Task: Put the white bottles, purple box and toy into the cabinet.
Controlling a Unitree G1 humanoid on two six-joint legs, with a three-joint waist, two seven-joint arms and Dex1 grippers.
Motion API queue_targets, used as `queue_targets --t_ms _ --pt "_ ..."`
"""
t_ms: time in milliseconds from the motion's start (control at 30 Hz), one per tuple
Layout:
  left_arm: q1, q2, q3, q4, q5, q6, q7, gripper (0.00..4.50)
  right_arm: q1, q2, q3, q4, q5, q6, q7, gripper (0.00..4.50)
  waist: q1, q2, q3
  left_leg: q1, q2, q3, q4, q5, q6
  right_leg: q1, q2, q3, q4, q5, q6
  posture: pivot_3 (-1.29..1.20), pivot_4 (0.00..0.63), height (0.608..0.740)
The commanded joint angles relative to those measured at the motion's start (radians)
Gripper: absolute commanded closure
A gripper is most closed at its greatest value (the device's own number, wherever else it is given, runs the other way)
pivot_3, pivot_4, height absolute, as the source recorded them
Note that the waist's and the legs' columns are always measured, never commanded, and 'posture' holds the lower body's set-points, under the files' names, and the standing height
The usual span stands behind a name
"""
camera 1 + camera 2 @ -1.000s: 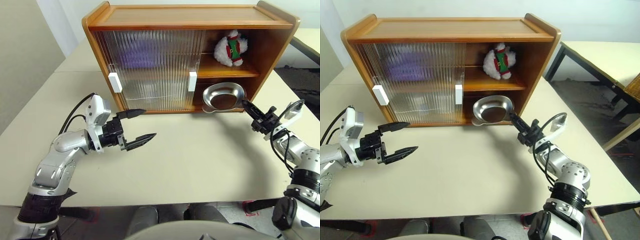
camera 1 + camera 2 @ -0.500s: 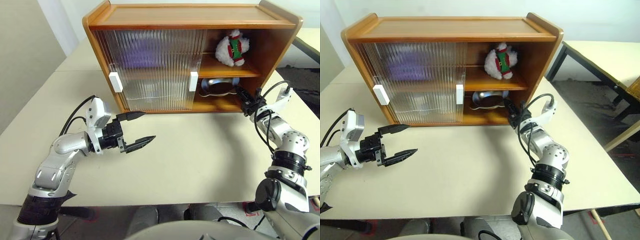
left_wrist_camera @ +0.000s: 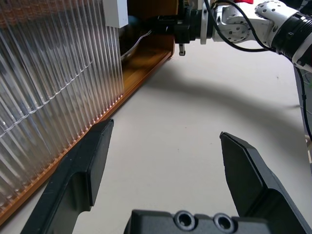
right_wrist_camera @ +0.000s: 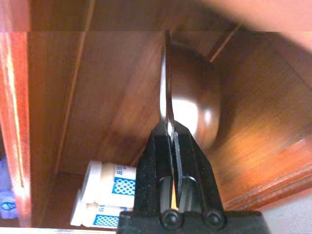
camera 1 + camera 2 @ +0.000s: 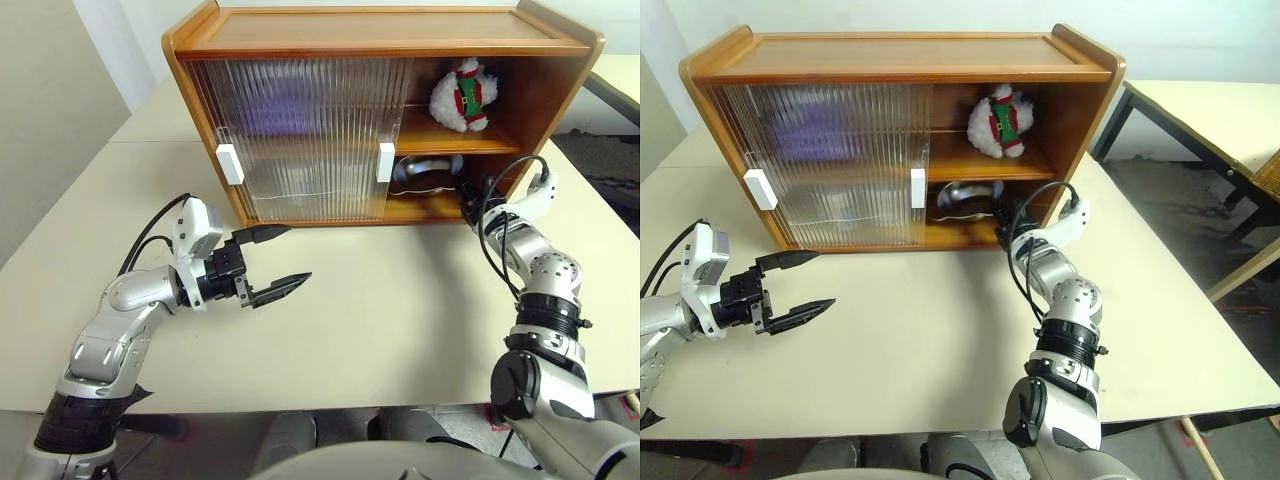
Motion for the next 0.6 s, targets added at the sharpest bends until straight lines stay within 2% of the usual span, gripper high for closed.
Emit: queue_targets --t_ms 33,100,200,267,400,533,567,600 --pt "0.000 -0.001 -0.009 -0.001 0.012 -0.005 0.001 0.00 0.010 -0.011 0.027 0.022 -0.043 -0.011 -0.002 4.49 0.000 0.000 0.000 0.000 0.000 0.000 0.000 0.000 0.000 0.000 0.000 0.000 0.000 0.000 0.000 -0.01 0.008 0.740" --pt "0.000 -0.001 -0.009 -0.002 0.012 -0.004 0.002 0.00 0.014 -0.021 0.035 0.032 -0.056 -0.011 0.007 4.49 0.000 0.000 0.000 0.000 0.000 0.000 0.000 0.000 0.000 0.000 0.000 0.000 0.000 0.000 0.000 -0.01 0.008 0.740" --pt "-0.002 0.000 -0.010 -0.002 0.012 -0.002 0.003 0.00 0.014 -0.029 0.037 0.044 -0.067 -0.020 0.014 3.91 0.000 0.000 0.000 0.000 0.000 0.000 0.000 0.000 0.000 0.000 0.000 0.000 0.000 0.001 0.000 -0.01 0.009 0.740" --pt "-0.005 0.000 -0.011 0.000 0.013 -0.002 0.003 0.00 0.011 -0.031 0.030 0.054 -0.070 -0.029 0.020 3.32 0.000 0.000 0.000 0.000 0.000 0.000 0.000 0.000 0.000 0.000 0.000 0.000 0.000 0.001 0.000 -0.01 0.008 0.740" --pt "-0.012 -0.001 -0.013 0.007 0.014 -0.003 0.001 0.00 0.009 -0.041 0.031 0.069 -0.082 -0.036 0.031 1.80 -0.001 0.001 0.000 0.000 0.001 0.000 0.000 0.000 0.000 -0.001 0.000 0.000 0.000 0.001 -0.001 -0.02 0.007 0.740" --pt "-0.020 -0.002 -0.013 0.016 0.014 -0.005 0.000 0.00 0.031 -0.079 0.092 0.058 -0.148 -0.037 0.088 0.30 0.000 0.001 0.000 -0.001 0.001 0.001 0.000 0.000 0.000 -0.001 0.000 0.000 0.000 0.001 -0.001 -0.02 0.006 0.740" --pt "-0.021 -0.002 -0.013 0.017 0.015 -0.005 0.001 0.00 0.035 -0.086 0.101 0.055 -0.159 -0.038 0.101 0.01 -0.001 0.001 0.000 -0.001 0.001 0.001 0.000 0.000 0.000 -0.001 0.000 0.000 0.000 0.001 -0.001 -0.02 0.006 0.740" --pt "-0.022 -0.003 -0.014 0.018 0.015 -0.005 0.001 0.00 0.041 -0.094 0.115 0.046 -0.173 -0.037 0.117 0.01 -0.001 0.001 0.000 -0.001 0.001 0.001 0.000 0.000 0.000 -0.001 0.000 0.000 0.000 0.001 -0.001 -0.02 0.005 0.740"
